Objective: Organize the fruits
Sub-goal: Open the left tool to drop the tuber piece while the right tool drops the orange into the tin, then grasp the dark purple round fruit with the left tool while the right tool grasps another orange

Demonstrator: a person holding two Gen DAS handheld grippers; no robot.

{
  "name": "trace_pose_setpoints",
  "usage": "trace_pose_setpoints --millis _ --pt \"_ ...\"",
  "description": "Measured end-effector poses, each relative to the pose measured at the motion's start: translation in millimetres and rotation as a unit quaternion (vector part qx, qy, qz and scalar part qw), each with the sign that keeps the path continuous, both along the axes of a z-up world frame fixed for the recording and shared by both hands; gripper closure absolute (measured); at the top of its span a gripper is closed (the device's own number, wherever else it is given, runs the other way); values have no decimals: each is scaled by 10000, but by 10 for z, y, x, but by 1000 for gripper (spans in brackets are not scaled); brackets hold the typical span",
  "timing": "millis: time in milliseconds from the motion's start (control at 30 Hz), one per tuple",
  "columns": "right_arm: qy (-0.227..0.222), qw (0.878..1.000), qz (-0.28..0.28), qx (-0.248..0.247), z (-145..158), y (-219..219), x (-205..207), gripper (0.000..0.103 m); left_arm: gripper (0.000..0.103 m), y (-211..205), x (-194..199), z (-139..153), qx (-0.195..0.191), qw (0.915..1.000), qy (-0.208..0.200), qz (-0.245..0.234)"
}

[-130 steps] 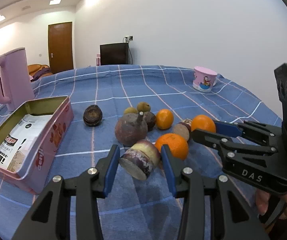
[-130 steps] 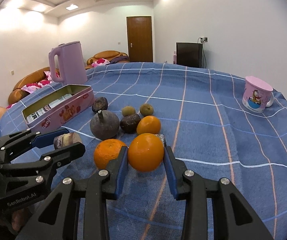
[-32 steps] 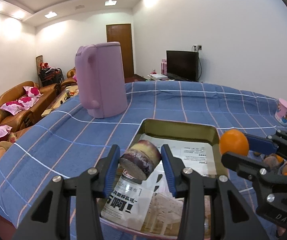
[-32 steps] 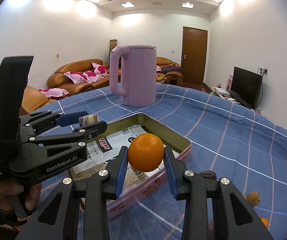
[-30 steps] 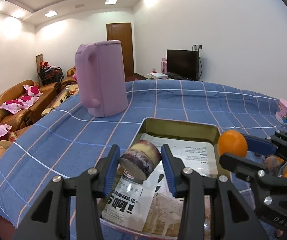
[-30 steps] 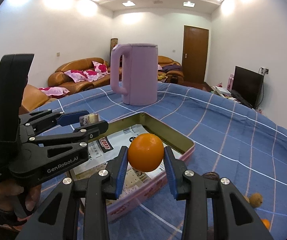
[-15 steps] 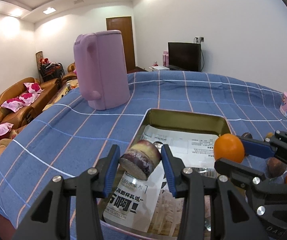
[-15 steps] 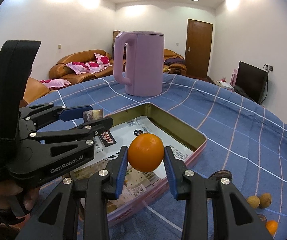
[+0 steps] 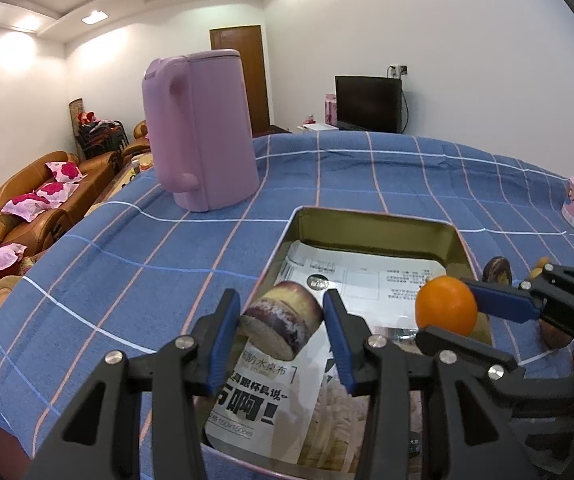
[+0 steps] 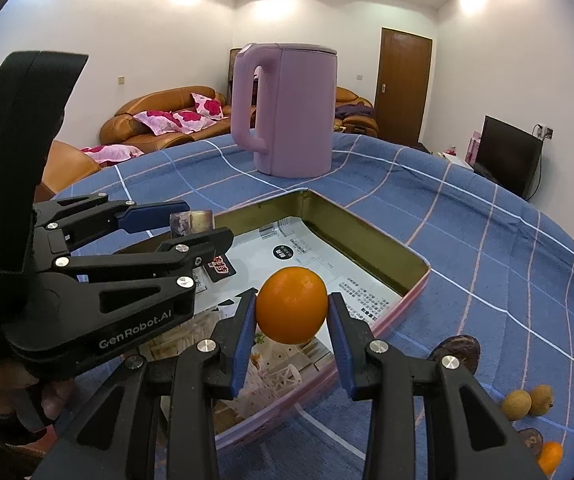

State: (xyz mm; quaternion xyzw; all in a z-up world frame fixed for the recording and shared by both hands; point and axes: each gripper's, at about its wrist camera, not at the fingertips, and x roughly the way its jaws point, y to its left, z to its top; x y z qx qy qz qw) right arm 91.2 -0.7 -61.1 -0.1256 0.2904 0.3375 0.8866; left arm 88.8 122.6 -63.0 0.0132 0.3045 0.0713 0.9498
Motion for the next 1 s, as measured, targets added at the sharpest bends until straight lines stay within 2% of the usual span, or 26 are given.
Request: trace_pose_setpoints --millis 167,333,400,533,667,867,1000 --pt "50 10000 -60 -21 -11 1 16 57 55 -24 -30 26 48 10000 -69 40" --pt "-16 9998 -166 67 15 -82 -19 51 39 -16 -105 57 -52 9999 -131 88" --pt "-111 9996 -268 41 35 -139 -73 50 37 -47 -167 86 -84 9997 -203 60" --pt "-346 9980 -530 64 104 -410 -239 50 37 -148 -305 179 -184 9991 -360 -103" --pt "-526 9940 -957 -23 156 -781 -392 50 28 -315 -430 233 -270 9980 -485 -304" --pt "-448 9851 -1659 -102 84 -1408 -632 50 28 -679 -546 213 -307 9955 -467 -765" --pt "-396 9814 -1862 -248 3 -1590 -741 50 28 -934 -578 167 -311 9932 -360 -1067"
